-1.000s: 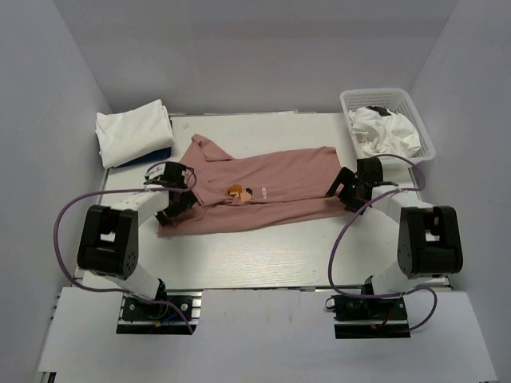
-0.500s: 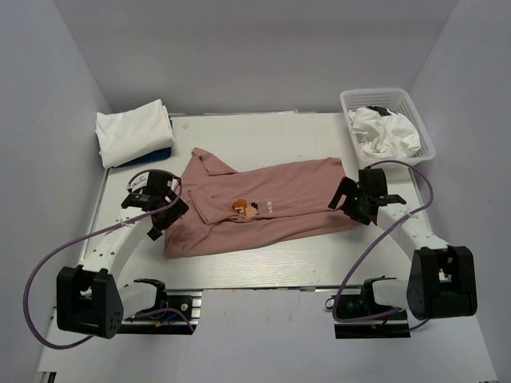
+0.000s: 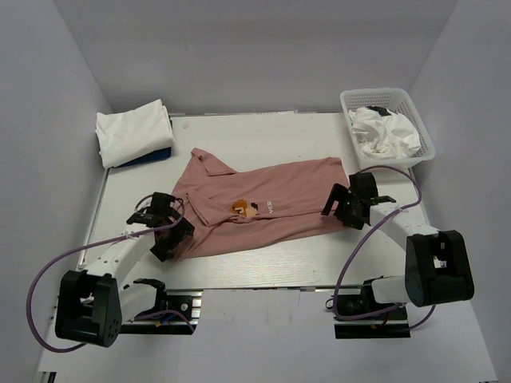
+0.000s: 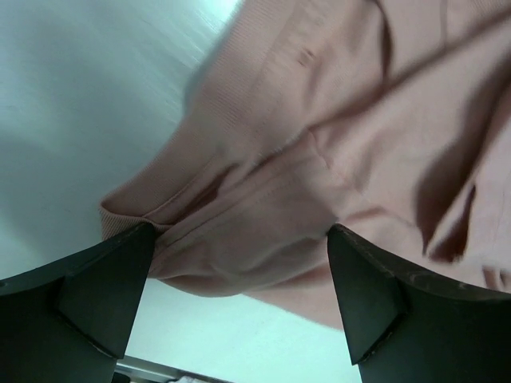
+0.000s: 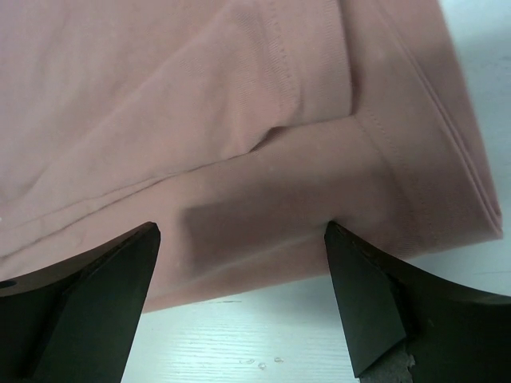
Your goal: Fold and stack the t-shirts
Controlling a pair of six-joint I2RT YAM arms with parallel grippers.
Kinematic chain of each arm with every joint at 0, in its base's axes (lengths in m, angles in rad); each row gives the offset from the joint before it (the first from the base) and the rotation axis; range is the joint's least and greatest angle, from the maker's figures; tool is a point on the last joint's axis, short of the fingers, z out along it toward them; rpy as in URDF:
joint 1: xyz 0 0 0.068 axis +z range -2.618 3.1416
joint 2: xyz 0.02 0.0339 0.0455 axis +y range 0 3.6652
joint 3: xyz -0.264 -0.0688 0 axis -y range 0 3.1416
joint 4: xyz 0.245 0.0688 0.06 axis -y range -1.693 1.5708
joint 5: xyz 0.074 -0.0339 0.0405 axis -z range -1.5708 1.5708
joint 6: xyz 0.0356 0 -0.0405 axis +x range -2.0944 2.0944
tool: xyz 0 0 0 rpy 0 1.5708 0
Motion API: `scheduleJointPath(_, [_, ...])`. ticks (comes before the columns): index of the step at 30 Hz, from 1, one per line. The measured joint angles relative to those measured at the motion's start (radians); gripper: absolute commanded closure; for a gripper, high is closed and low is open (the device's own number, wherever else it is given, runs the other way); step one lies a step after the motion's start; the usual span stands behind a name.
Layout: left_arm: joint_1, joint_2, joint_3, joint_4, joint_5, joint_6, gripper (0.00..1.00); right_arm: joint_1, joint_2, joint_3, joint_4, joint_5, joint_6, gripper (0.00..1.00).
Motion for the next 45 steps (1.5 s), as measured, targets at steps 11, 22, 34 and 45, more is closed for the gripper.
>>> scheduleJointPath(11, [0.007, 0.127, 0.065, -0.132, -0.201, -0.164, 0.0, -0.074, 0.011, 0.002, 0.005, 0.013, 0.054, 0.1])
scheduleJointPath(22, [0.021, 0.093, 0.1, -0.172, -0.235, -0.118, 0.0, -0.106, -0.012, -0.014, 0.015, -0.01, 0.021, 0.1])
scheduleJointPath(34, [-0.032, 0.047, 0.23, 0.04, 0.097, 0.11, 0.0, -0.017, -0.123, -0.021, -0.002, -0.011, -0.039, 0.1])
scheduleJointPath(45, [-0.259, 0.38, 0.357, 0.14, 0.174, 0.141, 0.0, -0.003, -0.164, -0.021, 0.0, -0.011, -0.034, 0.1])
